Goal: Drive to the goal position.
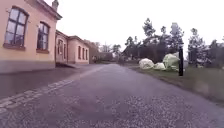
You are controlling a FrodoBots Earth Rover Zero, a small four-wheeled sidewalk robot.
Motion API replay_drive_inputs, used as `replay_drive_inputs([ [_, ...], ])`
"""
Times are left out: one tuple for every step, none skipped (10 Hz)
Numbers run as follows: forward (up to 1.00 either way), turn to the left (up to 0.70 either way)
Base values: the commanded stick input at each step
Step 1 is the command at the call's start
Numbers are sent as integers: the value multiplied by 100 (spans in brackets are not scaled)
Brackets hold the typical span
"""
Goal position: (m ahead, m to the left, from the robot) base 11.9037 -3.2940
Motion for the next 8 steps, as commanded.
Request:
replay_drive_inputs([
  [100,0],
  [100,0],
  [100,0],
  [100,0],
  [100,0],
  [100,0],
  [100,0],
  [100,0],
])
